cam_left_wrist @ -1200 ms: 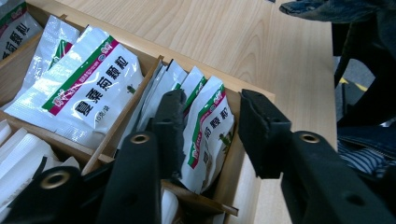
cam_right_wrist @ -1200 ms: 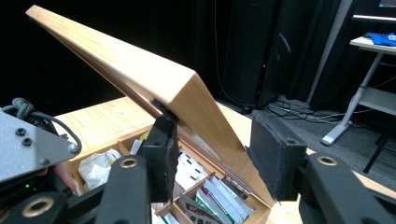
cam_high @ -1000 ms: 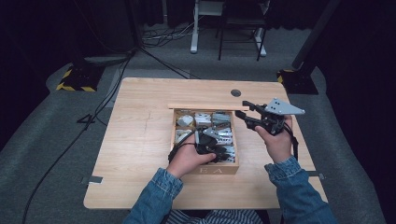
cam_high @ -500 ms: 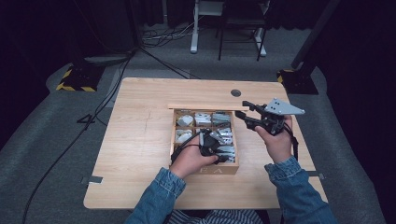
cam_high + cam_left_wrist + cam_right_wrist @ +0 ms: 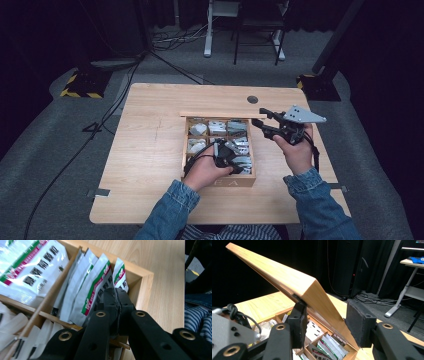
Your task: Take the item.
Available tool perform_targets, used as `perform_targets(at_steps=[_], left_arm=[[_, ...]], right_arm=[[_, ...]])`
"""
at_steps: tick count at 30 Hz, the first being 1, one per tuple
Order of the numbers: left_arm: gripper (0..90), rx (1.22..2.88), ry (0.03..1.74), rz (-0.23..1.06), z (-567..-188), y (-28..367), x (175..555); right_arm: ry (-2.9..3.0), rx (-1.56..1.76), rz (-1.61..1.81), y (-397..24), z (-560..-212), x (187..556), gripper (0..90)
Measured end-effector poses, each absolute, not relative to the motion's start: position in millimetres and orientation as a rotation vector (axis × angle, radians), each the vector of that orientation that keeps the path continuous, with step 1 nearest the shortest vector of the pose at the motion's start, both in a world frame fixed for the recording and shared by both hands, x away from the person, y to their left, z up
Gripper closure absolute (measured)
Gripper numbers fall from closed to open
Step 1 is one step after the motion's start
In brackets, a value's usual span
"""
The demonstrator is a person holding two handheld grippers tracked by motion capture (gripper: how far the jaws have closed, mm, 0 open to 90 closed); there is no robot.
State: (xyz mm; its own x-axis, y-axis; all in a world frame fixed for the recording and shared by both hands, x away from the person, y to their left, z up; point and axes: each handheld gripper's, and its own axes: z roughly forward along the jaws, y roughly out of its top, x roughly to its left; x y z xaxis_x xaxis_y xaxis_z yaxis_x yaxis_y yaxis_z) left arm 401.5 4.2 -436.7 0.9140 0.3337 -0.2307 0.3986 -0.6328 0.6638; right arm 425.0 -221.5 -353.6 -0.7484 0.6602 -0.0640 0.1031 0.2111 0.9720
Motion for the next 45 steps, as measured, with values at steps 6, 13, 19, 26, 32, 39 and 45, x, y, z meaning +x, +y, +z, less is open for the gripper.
perform_targets(at_steps=[6, 13, 19, 26, 32, 39, 45], left_arm=[[89.6, 2.246, 0.492, -0.061, -417.8, 10.1, 399.0], [89.7, 2.188, 0.485, -0.011, -406.4, 14.8, 395.8], [89.8, 2.132, 0.474, 0.027, -396.5, 21.1, 393.8], [89.8, 2.095, 0.449, 0.044, -385.9, 27.0, 388.8], [89.8, 2.068, 0.446, 0.05, -379.4, 32.5, 385.5], [89.8, 2.064, 0.451, 0.065, -374.3, 41.3, 383.2], [89.7, 2.048, 0.464, 0.09, -365.6, 60.4, 378.8]], right_arm=[[2.019, 0.707, 1.569, -221.5, -353.9, 425.6, 52.7], [2.02, 0.706, 1.566, -221.5, -353.5, 426.2, 52.7], [2.021, 0.705, 1.571, -221.5, -353.5, 426.8, 52.5], [2.019, 0.705, 1.57, -221.2, -352.5, 427.9, 52.5], [2.017, 0.702, 1.572, -221.4, -351.9, 429.4, 52.5], [2.016, 0.708, 1.573, -221.2, -351.4, 429.8, 52.6], [2.016, 0.711, 1.572, -220.6, -351.4, 429.6, 52.6]])
